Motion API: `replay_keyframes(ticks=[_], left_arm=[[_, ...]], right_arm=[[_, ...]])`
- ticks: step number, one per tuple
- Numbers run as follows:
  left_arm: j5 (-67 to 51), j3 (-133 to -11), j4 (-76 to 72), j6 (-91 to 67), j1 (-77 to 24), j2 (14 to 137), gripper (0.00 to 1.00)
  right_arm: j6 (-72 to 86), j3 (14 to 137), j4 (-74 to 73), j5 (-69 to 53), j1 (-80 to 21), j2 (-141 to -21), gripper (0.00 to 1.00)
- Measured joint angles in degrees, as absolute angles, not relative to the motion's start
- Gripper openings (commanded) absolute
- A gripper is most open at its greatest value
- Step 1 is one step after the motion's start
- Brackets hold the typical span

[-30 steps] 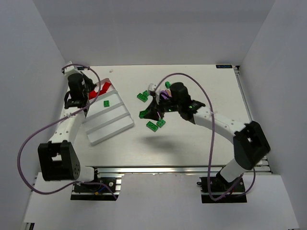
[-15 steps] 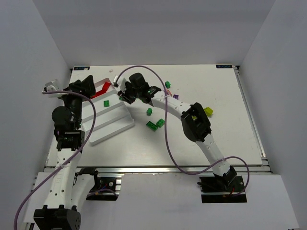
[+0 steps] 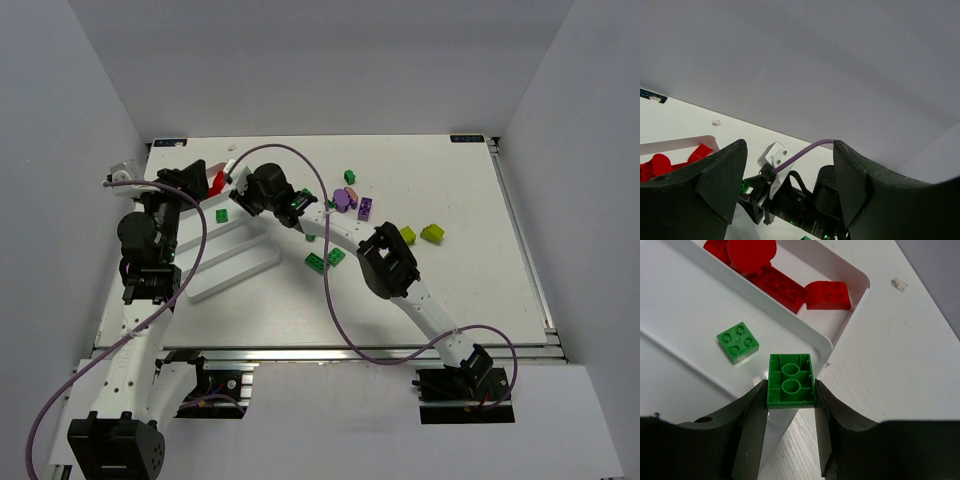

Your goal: Sort the legos into containers by color

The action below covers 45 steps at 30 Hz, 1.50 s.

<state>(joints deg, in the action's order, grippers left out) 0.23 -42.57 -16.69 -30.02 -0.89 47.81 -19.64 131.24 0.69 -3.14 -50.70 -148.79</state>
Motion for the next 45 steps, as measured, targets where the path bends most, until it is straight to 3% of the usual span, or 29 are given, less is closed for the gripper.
replay_keyframes(ticks=[2,6,9,11,13,15,16,17,19,20,21,23,24,26,27,28,30,33,34,35,39,41,43,45], left_arm=[[-0.45,-42.57,-16.73,-30.04,-0.86,47.72,0.79],[-1.15,-42.57,-16.73,-30.09,-0.89,47.68,0.80],[-1.61,-42.57,-16.73,-30.13,-0.89,47.68,0.80],[-1.80,-42.57,-16.75,-30.24,-0.89,47.72,0.79],[-2.04,-42.57,-16.75,-30.28,-0.89,47.83,0.72],[-2.52,-42.57,-16.86,-30.57,-0.86,48.14,0.49],[-3.09,-42.52,-17.17,-30.61,-0.86,48.36,0.26],[-3.92,-42.44,-17.61,-30.74,-0.86,48.71,0.17],[-6.31,-42.33,-18.74,-30.92,-0.89,49.71,0.07],[-7.88,-42.33,-19.42,-31.03,-0.89,50.70,0.08],[-9.54,-42.35,-20.27,-31.22,-1.02,51.88,0.11],[-12.64,-42.39,-21.34,-31.77,-1.56,54.63,0.36],[-14.06,-42.61,-21.41,-32.14,-2.28,56.47,0.46],[-16.25,-44.07,-19.94,-32.38,-4.71,60.55,0.63],[-16.86,-45.23,-18.76,-31.99,-6.37,62.92,0.67],[-17.06,-46.48,-17.15,-31.59,-8.29,64.86,0.71],[-16.45,-48.66,-13.02,-30.24,-12.47,68.23,0.80],[-14.41,-50.94,-7.90,-27.40,-19.99,72.01,0.83],[-13.54,-51.57,-6.26,-26.37,-22.24,72.95,0.83],[-12.38,-52.29,-4.67,-25.21,-24.29,73.95,0.83],[-5.98,-55.07,1.13,-21.15,-30.33,78.28,0.81],[-1.83,-56.71,3.51,-19.11,-31.81,81.21,0.78],[2.22,-58.41,5.21,-17.06,-32.58,84.58,0.77],[6.20,-60.60,7.09,-15.11,-33.12,88.90,0.76]], right_arm=[[-19.62,131.96,1.63,-2.90,-50.68,-149.53,0.52],[-19.66,132.31,1.89,-2.72,-50.59,-150.58,0.79],[-19.64,132.81,1.80,-2.76,-50.61,-151.30,0.85],[-19.66,133.34,1.26,-2.94,-50.61,-151.57,0.85],[-19.49,134.08,0.49,-3.05,-50.59,-151.57,0.78],[-18.85,135.11,-0.93,-3.46,-50.37,-151.44,0.69],[-18.59,135.33,-1.83,-3.86,-50.30,-151.13,0.64],[-18.20,135.33,-3.62,-4.36,-50.13,-150.43,0.57],[-18.65,134.76,-7.42,-6.35,-49.47,-148.27,0.15],[-18.55,132.46,-8.54,-7.92,-48.88,-145.95,0.04],[-18.33,128.53,-10.35,-10.07,-47.92,-141.99,0.00],[-18.41,119.31,-12.10,-15.14,-45.34,-133.38,0.00],[-18.15,113.16,-12.32,-18.00,-43.51,-127.66,0.10],[-16.75,102.08,-12.27,-23.38,-39.05,-116.86,0.48],[-15.99,96.66,-12.01,-25.91,-36.53,-111.09,0.87],[-15.05,91.39,-10.74,-27.88,-33.45,-105.60,0.89],[-13.91,82.32,-8.29,-31.00,-27.73,-95.83,0.89],[-11.16,70.08,-5.67,-36.03,-21.17,-83.15,0.89],[-10.72,67.22,-5.96,-37.93,-19.51,-80.25,0.85],[-10.90,65.49,-7.09,-39.64,-18.17,-78.30,0.77],[-14.92,65.36,-16.08,-44.23,-14.87,-76.82,0.13],[-16.38,65.28,-20.34,-45.45,-14.66,-76.51,0.00],[-16.86,64.73,-22.26,-45.84,-14.68,-75.40,0.00],[-16.53,64.36,-23.46,-45.76,-14.74,-73.06,0.24]])
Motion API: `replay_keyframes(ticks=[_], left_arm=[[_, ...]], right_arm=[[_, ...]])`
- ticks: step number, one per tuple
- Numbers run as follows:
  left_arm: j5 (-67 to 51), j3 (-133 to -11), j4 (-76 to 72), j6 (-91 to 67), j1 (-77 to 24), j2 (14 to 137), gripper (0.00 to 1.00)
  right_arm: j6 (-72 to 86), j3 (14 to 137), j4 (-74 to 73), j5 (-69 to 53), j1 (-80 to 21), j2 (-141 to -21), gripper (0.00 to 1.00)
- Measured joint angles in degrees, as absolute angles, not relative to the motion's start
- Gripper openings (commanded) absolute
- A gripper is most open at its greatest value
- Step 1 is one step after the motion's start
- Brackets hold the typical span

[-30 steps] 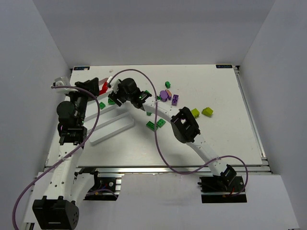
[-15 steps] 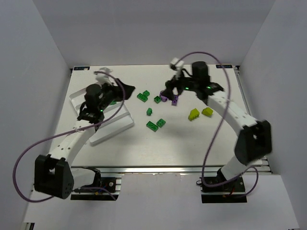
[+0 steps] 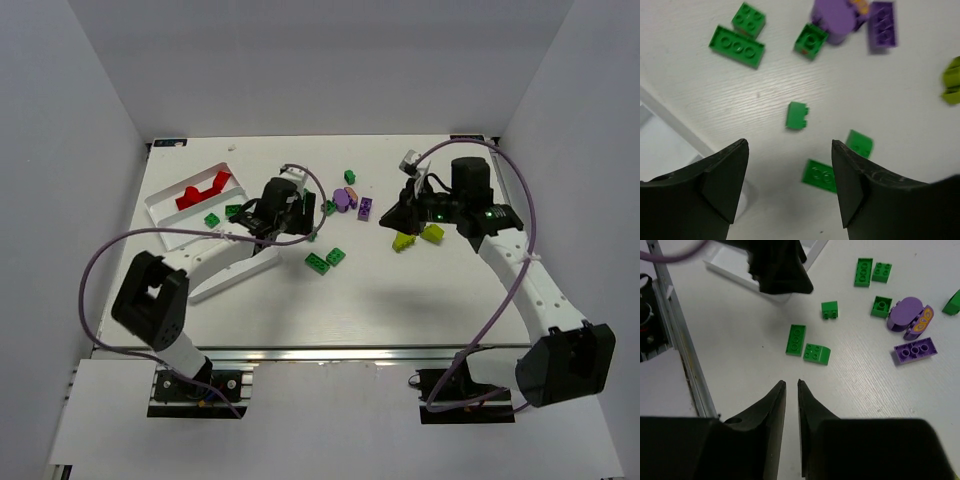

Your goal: Sort the legos into containers by color

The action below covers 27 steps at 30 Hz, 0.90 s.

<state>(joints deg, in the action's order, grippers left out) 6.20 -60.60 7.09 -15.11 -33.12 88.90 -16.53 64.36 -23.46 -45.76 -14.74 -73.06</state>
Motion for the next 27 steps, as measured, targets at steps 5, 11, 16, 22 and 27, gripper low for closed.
replay_keyframes(ticks=[5,11,16,22,27], left_arm=[[13.37,-67.70,13.04,-11.92,-34.33,99.77,0.75],[16.45,-72.79,15.94,-9.82,-35.75,105.21,0.71],[15.92,-73.91,15.70,-8.43,-35.86,107.11,0.69],[13.56,-76.97,16.40,-7.90,-35.81,112.38,0.63],[12.82,-79.66,16.82,-7.79,-35.81,116.05,0.51]], right_arm=[[-11.99,64.66,-22.92,-45.80,-14.74,-68.82,0.28],[-9.21,59.16,-17.82,-45.08,-14.74,-65.56,0.26],[-9.61,55.29,-17.37,-43.44,-14.74,-63.59,0.26],[-10.52,54.43,-14.85,-41.41,-14.74,-61.58,0.26],[-10.96,54.28,-14.26,-41.04,-14.74,-61.10,0.25]])
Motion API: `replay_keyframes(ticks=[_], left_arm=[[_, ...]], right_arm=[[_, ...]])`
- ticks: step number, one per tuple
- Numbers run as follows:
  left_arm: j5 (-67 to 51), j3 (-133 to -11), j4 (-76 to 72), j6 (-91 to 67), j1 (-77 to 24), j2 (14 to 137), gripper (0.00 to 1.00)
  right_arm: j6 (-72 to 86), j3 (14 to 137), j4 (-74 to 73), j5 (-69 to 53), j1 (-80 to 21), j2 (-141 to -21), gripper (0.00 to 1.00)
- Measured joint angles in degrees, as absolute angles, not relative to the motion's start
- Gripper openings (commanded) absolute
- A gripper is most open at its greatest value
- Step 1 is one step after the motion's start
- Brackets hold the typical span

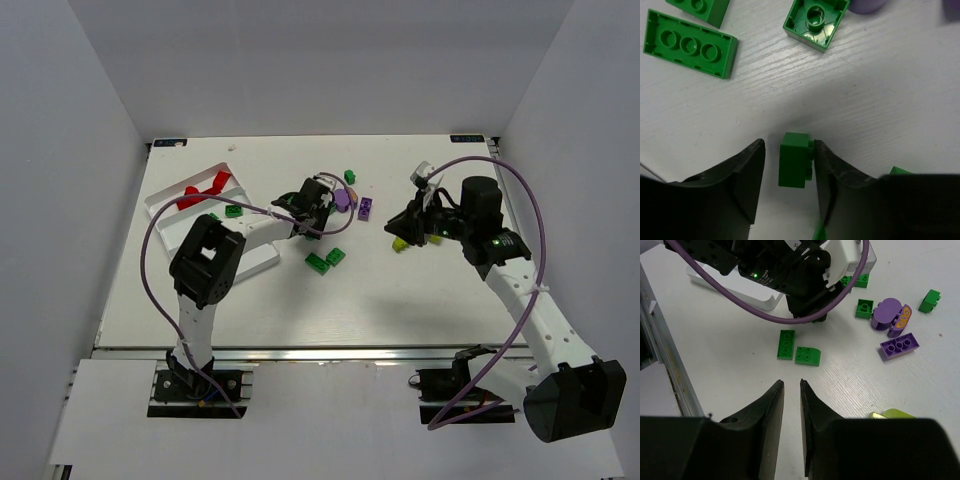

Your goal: Sort the legos into containers by color

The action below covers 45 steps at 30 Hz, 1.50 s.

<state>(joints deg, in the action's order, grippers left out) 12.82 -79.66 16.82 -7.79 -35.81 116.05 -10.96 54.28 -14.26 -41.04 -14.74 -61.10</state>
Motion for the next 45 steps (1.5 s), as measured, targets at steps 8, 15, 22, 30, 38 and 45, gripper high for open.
replay_keyframes(ticks=[8,15,22,30,38,45], left_arm=[[13.80,-79.99,17.82,-7.55,-35.81,116.92,0.12],[14.72,-77.30,18.41,-7.51,-35.14,110.37,0.00],[12.45,-71.81,13.85,-8.62,-22.17,91.77,0.00],[16.78,-71.22,14.55,-9.23,-10.85,96.27,0.00],[21.30,-70.81,16.19,-8.69,-8.27,98.98,0.09],[23.46,-70.83,16.03,-7.88,-7.99,101.56,0.35]], right_arm=[[-10.98,53.52,-13.50,-40.80,-14.74,-60.80,0.23],[-10.98,53.47,-13.10,-40.18,-14.76,-60.03,0.00],[-11.18,53.45,-13.13,-38.26,-16.01,-60.07,0.00],[-12.43,53.43,-13.13,-36.93,-17.69,-61.80,0.00],[-12.64,52.71,-13.13,-36.14,-18.31,-62.89,0.00],[-12.67,52.66,-13.13,-36.14,-18.41,-63.16,0.00]])
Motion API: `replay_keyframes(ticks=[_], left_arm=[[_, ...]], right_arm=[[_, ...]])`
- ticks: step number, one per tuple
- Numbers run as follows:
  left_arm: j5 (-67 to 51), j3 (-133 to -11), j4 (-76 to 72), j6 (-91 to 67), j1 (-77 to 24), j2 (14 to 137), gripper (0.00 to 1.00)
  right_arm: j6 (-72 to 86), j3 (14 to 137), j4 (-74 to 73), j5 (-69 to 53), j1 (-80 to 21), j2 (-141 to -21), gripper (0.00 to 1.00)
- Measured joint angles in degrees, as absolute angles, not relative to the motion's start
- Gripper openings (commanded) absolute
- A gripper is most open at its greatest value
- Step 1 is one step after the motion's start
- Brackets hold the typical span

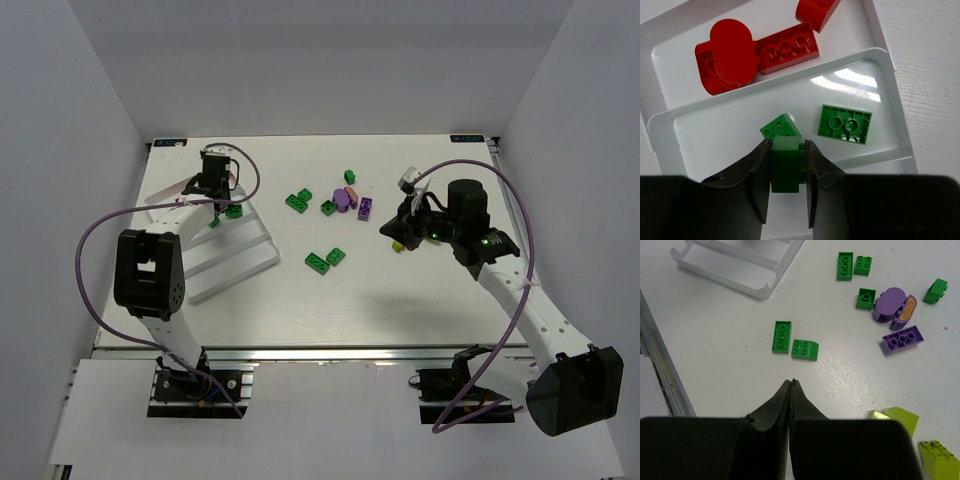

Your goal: Sort the legos into containers by color

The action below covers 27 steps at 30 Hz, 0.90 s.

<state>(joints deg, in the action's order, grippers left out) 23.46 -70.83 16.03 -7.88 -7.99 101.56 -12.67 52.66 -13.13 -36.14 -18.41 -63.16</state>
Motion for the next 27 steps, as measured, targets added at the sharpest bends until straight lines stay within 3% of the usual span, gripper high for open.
replay_keyframes(ticks=[8,11,16,20,22,24,27], left_arm=[[23.88,-70.85,16.29,-7.90,-7.44,103.39,0.62],[23.79,-70.89,16.29,-8.29,-7.33,103.39,0.69],[18.72,-70.96,16.80,-10.46,-7.57,101.36,0.62],[14.41,-70.98,16.71,-11.35,-12.75,96.55,0.43],[13.06,-71.46,16.80,-11.00,-18.94,94.65,0.46],[12.19,-73.06,17.28,-10.98,-26.33,94.28,0.58],[10.76,-73.71,18.24,-12.82,-34.50,94.41,0.66]], right_arm=[[-12.67,52.66,-13.13,-36.14,-18.41,-63.16,0.00],[-12.73,52.66,-13.13,-36.16,-18.41,-63.16,0.08],[-14.09,52.66,-13.23,-36.62,-18.41,-63.16,0.29],[-15.66,52.58,-13.30,-37.74,-18.41,-63.13,0.32],[-16.12,52.58,-13.34,-37.98,-18.41,-63.13,0.27],[-16.58,52.58,-13.54,-38.06,-18.48,-63.16,0.25],[-16.86,52.58,-13.61,-37.95,-18.52,-63.16,0.25]])
